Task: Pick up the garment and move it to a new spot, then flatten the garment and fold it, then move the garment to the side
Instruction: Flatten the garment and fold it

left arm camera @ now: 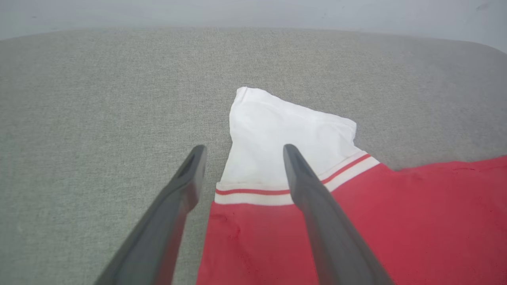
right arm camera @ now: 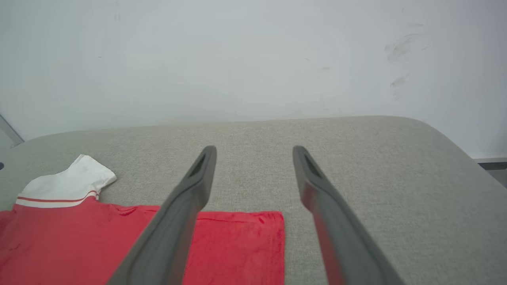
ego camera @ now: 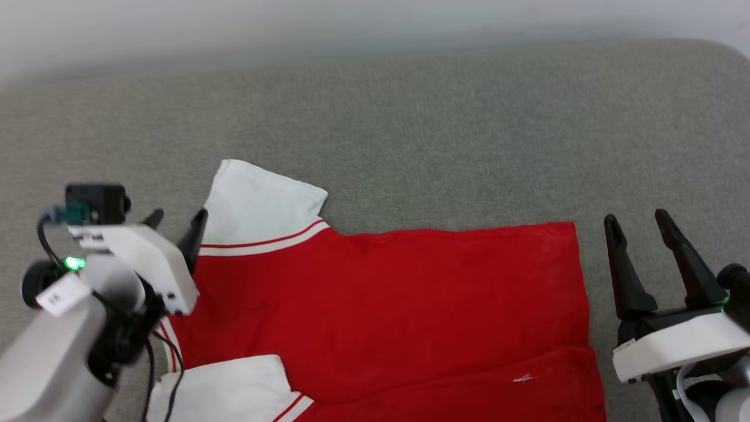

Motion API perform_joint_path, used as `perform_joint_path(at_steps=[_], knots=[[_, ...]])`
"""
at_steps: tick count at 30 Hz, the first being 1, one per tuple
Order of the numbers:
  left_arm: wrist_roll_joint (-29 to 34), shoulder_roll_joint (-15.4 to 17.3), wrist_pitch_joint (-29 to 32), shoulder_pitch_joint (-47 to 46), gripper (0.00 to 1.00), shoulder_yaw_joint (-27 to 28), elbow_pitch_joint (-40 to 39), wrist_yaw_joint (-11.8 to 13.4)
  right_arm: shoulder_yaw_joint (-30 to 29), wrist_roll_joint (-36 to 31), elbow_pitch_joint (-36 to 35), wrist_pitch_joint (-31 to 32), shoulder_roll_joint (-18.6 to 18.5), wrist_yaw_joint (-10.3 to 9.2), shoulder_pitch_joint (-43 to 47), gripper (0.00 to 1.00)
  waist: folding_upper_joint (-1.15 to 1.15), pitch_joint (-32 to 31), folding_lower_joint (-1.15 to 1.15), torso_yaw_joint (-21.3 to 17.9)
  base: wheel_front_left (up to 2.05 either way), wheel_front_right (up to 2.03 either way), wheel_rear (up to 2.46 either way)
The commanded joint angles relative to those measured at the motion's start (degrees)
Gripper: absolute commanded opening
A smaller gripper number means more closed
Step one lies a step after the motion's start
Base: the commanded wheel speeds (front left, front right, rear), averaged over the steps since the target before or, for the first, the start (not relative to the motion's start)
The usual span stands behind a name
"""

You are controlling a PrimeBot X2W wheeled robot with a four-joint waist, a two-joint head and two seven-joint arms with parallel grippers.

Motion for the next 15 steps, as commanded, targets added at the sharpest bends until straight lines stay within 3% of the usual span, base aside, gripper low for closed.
perform_joint_path(at_steps=[1,9,15], knots=[[-0.72,0.4,1.6,-2.74,1.0,0.28,1.33,-0.93,0.18,-0.06,-0.32,-0.52,0.34,-0.05,-1.32,1.0,0.0,3.34,-0.01,-2.17,0.0,0.0,0.0],[-3.88,2.65,14.14,-15.42,1.0,-1.0,10.28,-7.16,1.31,0.88,1.44,-2.57,0.73,-0.05,-3.83,1.0,0.0,8.4,-0.01,-5.74,0.0,0.0,0.0],[-5.03,3.9,23.21,-21.7,1.0,-3.06,15.18,-9.89,2.27,2.51,4.09,-4.25,0.78,-0.05,-5.15,1.0,0.0,11.17,-0.01,-8.15,0.0,0.0,0.0]])
